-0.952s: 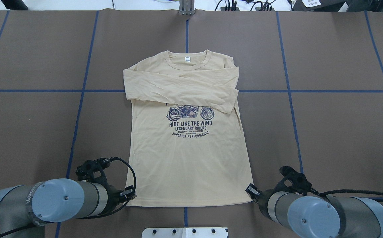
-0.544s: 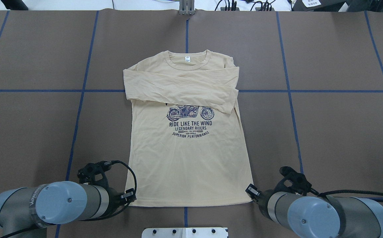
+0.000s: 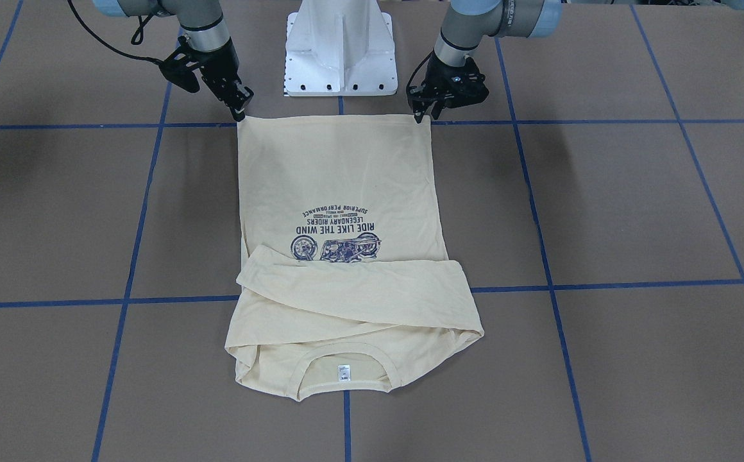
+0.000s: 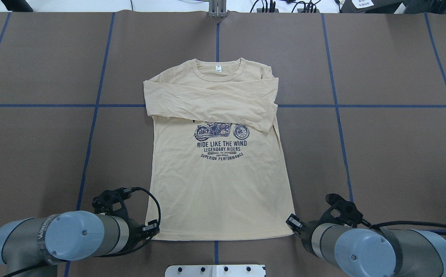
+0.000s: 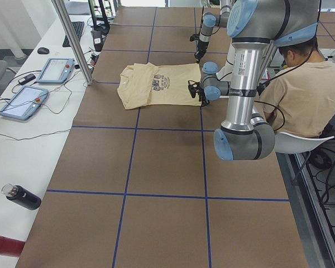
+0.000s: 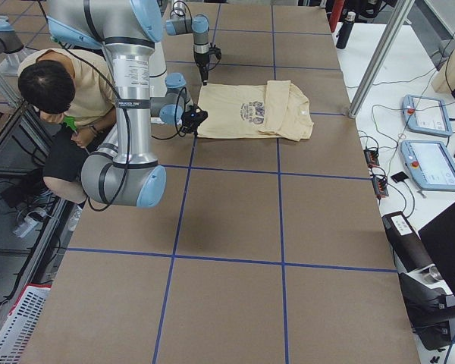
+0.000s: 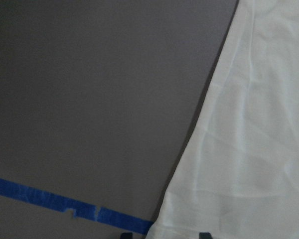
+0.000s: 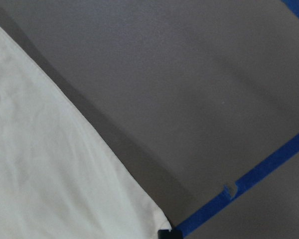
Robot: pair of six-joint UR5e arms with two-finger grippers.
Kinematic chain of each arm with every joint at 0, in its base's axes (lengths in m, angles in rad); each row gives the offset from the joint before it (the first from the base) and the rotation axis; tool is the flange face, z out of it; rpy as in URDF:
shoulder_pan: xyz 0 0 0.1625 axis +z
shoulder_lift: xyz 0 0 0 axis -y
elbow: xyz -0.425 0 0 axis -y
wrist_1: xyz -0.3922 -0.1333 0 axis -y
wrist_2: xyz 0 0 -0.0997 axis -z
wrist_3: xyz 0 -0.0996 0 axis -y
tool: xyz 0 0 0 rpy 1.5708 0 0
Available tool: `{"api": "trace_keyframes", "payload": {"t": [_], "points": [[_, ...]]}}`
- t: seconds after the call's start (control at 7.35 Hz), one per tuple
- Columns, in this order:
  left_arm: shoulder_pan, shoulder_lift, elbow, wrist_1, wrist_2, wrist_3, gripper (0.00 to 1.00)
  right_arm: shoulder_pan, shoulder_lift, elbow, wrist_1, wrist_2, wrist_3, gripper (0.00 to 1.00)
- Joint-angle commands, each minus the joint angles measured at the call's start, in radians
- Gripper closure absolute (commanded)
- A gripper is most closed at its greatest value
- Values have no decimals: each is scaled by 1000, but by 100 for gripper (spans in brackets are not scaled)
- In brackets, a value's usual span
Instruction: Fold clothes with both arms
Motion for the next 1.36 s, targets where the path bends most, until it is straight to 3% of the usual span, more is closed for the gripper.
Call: {"api": "trace_keyframes", "payload": {"t": [0.0,0.41,0.54,0.68,1.22], "points": [[0,1,1,2,-2,0,73,0,0,0,0,0,0,100],[-1,11,-8,8,-3,-2,100,0,1,2,0,0,0,100],[-1,12,-12,9,-3,-2,62,0,0,3,0,0,0,100],[-1,12,-12,9,-3,-2,54,0,0,3,0,0,0,100],[6,11,-5,12,-3,-2,54,0,0,11,0,0,0,100]]}}
